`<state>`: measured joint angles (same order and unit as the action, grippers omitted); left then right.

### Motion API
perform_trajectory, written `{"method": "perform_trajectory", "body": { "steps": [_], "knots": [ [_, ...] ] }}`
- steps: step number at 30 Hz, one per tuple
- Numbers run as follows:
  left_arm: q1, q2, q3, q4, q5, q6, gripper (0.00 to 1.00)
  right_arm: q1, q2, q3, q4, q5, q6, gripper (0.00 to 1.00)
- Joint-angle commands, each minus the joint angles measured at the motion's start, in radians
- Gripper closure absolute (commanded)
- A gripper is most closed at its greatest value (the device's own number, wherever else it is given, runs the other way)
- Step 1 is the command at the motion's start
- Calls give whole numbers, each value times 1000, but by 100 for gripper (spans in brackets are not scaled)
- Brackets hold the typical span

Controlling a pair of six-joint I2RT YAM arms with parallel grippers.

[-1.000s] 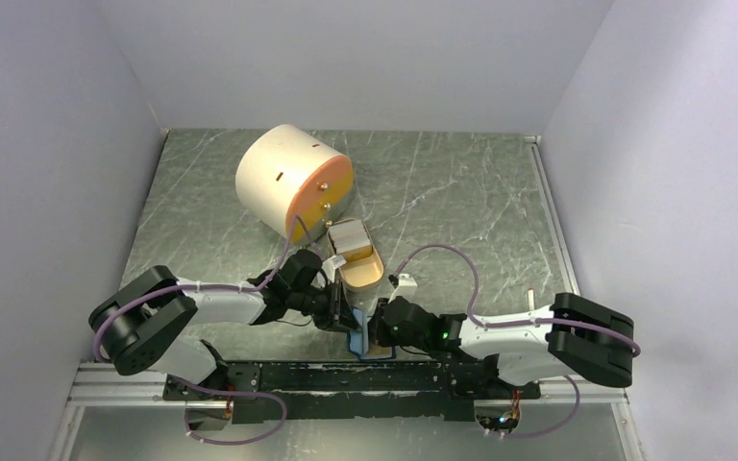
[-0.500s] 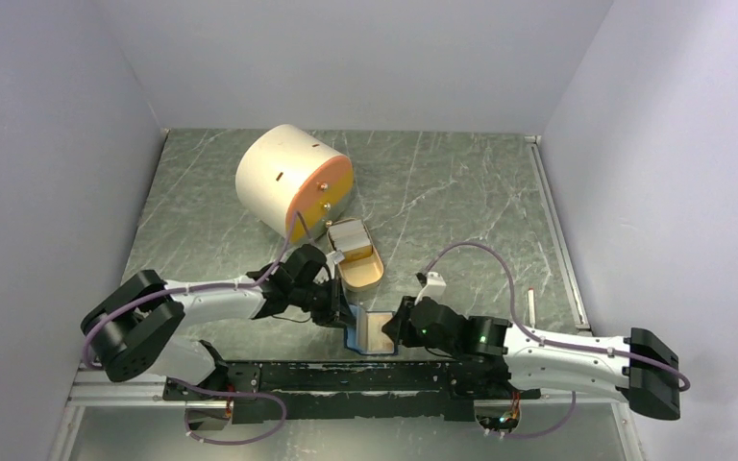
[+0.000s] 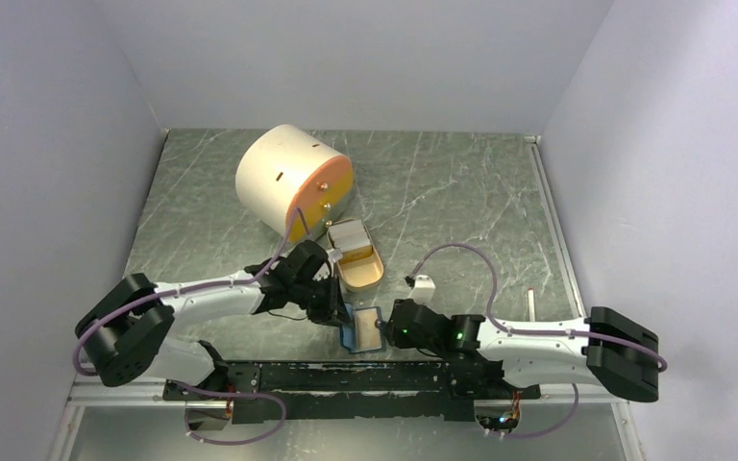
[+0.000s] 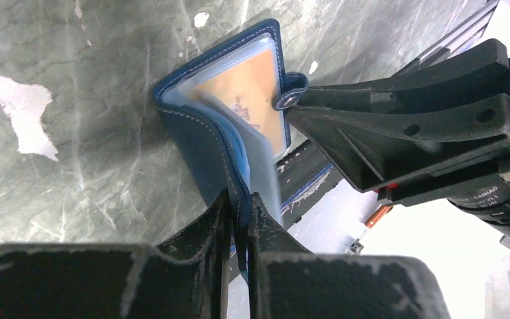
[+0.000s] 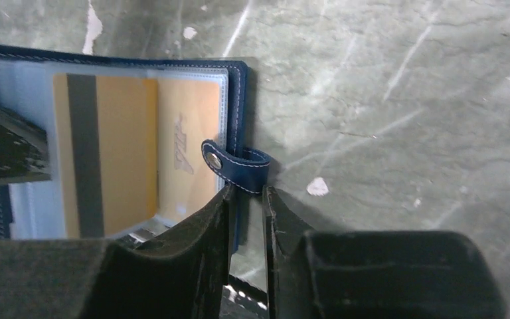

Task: Put the credit cards into the card holder
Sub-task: Turn over the card slot in the card holder, then pick up the credit card from the storage box.

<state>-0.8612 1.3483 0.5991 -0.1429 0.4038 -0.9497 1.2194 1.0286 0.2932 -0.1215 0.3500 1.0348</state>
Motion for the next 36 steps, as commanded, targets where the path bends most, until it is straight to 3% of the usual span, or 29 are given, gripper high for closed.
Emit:
{"method": "perform_trajectory", "body": {
  "steps": [1, 6, 11, 18, 22, 25, 29, 33, 36],
  "knots": [
    [-10, 54, 18, 120, 103, -19, 86, 7, 80, -22, 112, -28, 4, 76],
    [-13, 89, 14, 140, 111, -25, 86, 8, 77, -42, 114, -28, 19, 76],
    [-12, 52, -23, 132, 102, -25, 86, 7, -36, -31, -15, 19, 29, 75],
    [1, -3, -74, 126, 102, -14, 83, 5, -279, 41, -216, 135, -57, 52],
    [19, -18, -92, 127, 104, -9, 80, 4, -324, 112, -250, 212, -191, 47],
    [36, -34, -100, 129, 110, -4, 76, 5, -297, 179, -224, 264, -380, 47],
    [50, -59, -123, 151, 115, -14, 73, 2, -213, 237, -89, 292, -698, 47],
    [53, -75, -153, 181, 116, -28, 73, -15, -126, 261, 63, 335, -934, 47],
    [55, -83, -174, 191, 110, -33, 73, -59, -57, 293, 145, 284, -1076, 46]
  ]
}}
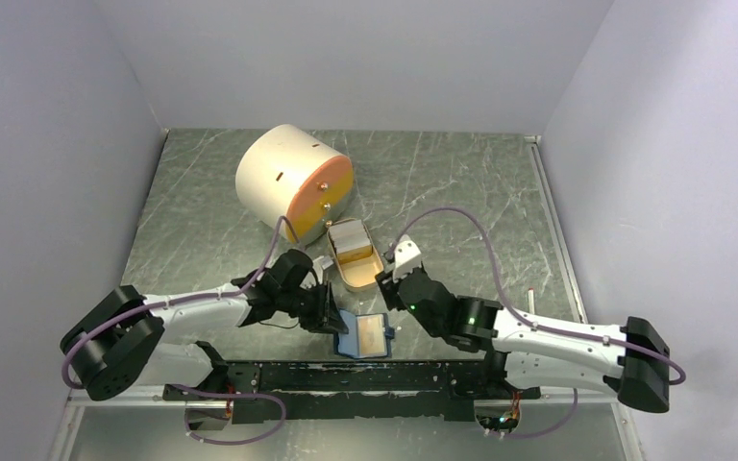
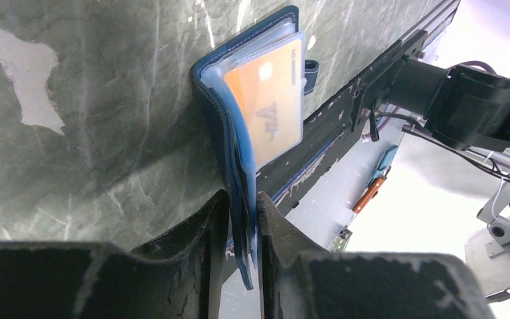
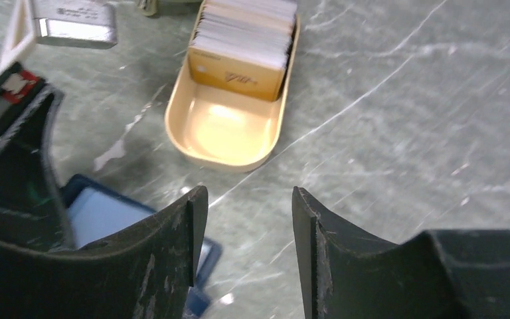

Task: Put the credit cards into the card holder
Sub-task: Pick up the credit card from the storage box.

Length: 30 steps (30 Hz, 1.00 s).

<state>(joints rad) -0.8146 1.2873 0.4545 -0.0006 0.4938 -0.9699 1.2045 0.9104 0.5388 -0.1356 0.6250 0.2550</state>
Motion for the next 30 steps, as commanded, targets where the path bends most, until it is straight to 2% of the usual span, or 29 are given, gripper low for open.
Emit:
{"method": "perform_trajectory", "body": {
  "steps": [1, 5, 13, 17, 21, 26, 30],
  "knots": [
    [9, -24, -36, 56, 21, -14, 75, -65, 84, 54, 180, -25, -336, 46],
    [9, -27, -52, 61, 14, -18, 82, -167, 180, 80, 215, -201, -458, 44],
    [11, -64, -64, 42, -19, -17, 81, -278, 287, 50, 435, -502, -775, 40],
    [14, -53, -96, 104, -2, -43, 82, -309, 356, 58, 516, -634, -892, 37],
    [14, -63, -116, 122, -2, -59, 82, -321, 465, 131, 466, -669, -994, 36],
    [13, -88, -116, 93, -13, -52, 82, -352, 552, 108, 575, -731, -1105, 35],
    [15, -100, -119, 82, -17, -51, 82, -371, 611, 147, 546, -777, -1172, 34]
  ]
}}
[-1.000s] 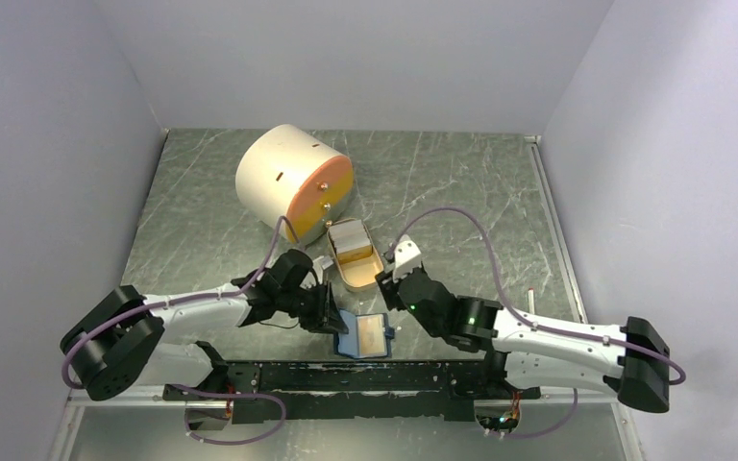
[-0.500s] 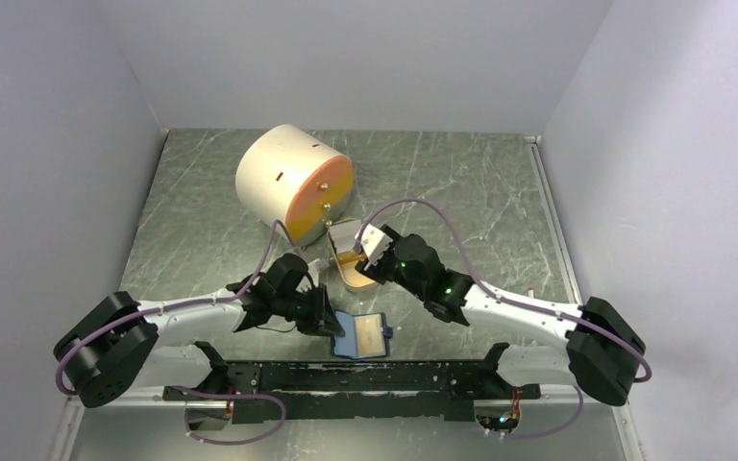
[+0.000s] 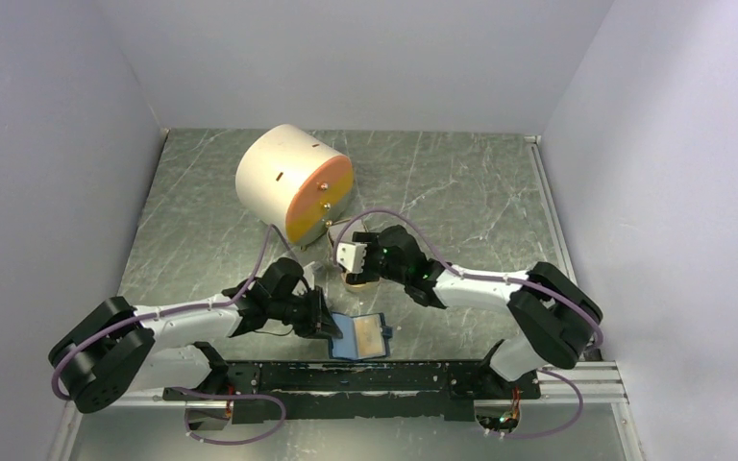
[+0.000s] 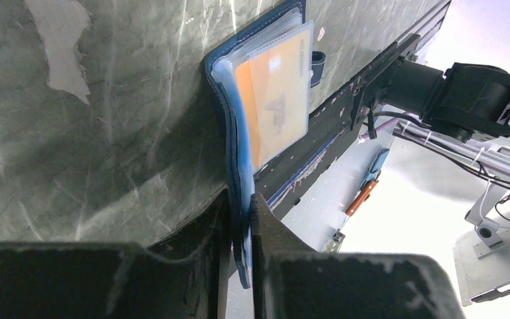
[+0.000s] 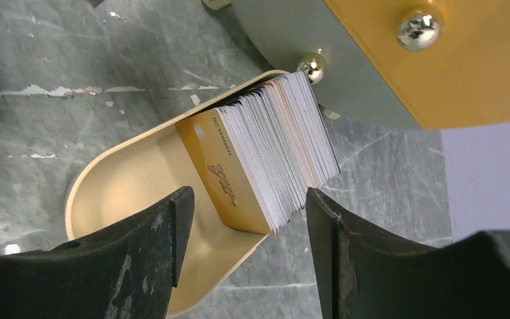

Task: Put the credit cards into the card holder
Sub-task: Pick up the credit card from the storage box.

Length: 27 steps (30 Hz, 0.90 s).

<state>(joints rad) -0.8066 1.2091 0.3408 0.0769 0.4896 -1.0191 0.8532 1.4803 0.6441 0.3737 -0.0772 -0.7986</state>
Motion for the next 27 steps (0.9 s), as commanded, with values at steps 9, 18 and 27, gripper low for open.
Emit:
{"method": "perform_trajectory", "body": {
  "steps": [9, 18, 27],
  "knots": [
    [8, -23, 7, -14, -8, 9, 81, -36, 155, 100, 24, -78, -216, 34],
    [10, -34, 6, -23, -10, 13, 82, -34, 206, 93, 81, -8, -259, 36],
    [10, -29, -7, -6, -4, 10, 82, -35, 164, 86, 102, 18, -240, 44]
  ]
}}
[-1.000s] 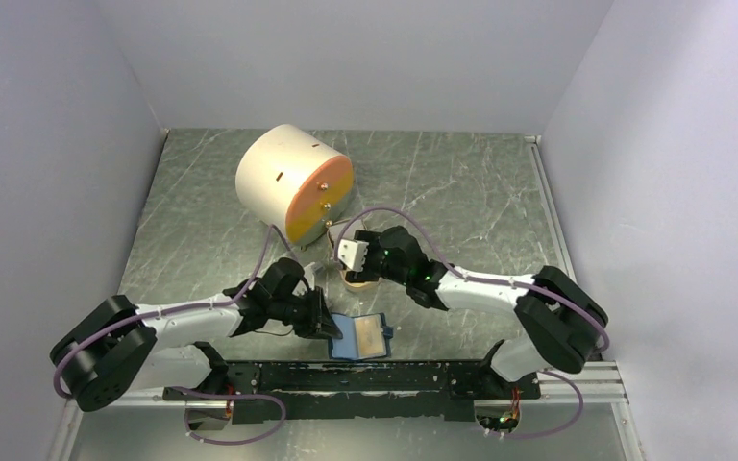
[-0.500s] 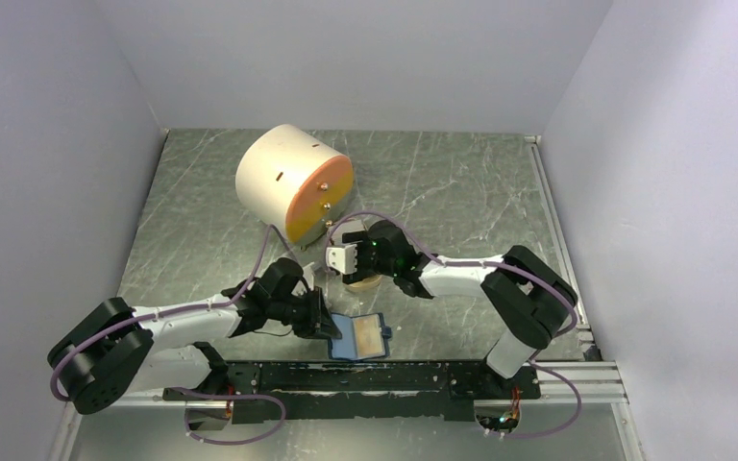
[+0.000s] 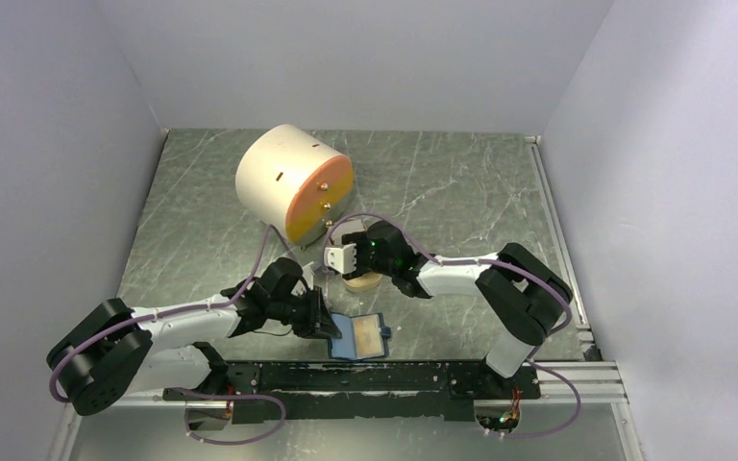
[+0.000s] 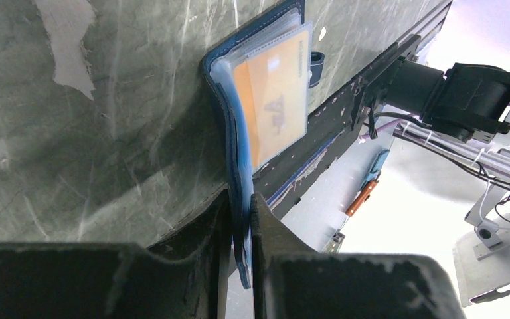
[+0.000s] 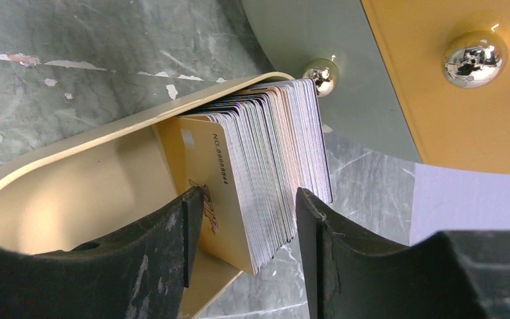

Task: Put the credit cards into the card holder
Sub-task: Pick up the credit card from the storage box.

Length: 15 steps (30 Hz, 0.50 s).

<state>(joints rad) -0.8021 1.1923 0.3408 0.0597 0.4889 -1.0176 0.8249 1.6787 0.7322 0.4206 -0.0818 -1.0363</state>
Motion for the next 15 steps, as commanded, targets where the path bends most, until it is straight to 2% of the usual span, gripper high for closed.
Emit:
{"method": "perform_trajectory", "body": {
  "steps": [1, 15],
  "knots": [
    [6, -13, -8, 15, -3, 7, 82, -7, -40, -3, 57, 25, -1, 45],
    [6, -22, -18, 23, -4, 0, 81, -10, -74, -5, 27, 3, 10, 56]
  ]
}}
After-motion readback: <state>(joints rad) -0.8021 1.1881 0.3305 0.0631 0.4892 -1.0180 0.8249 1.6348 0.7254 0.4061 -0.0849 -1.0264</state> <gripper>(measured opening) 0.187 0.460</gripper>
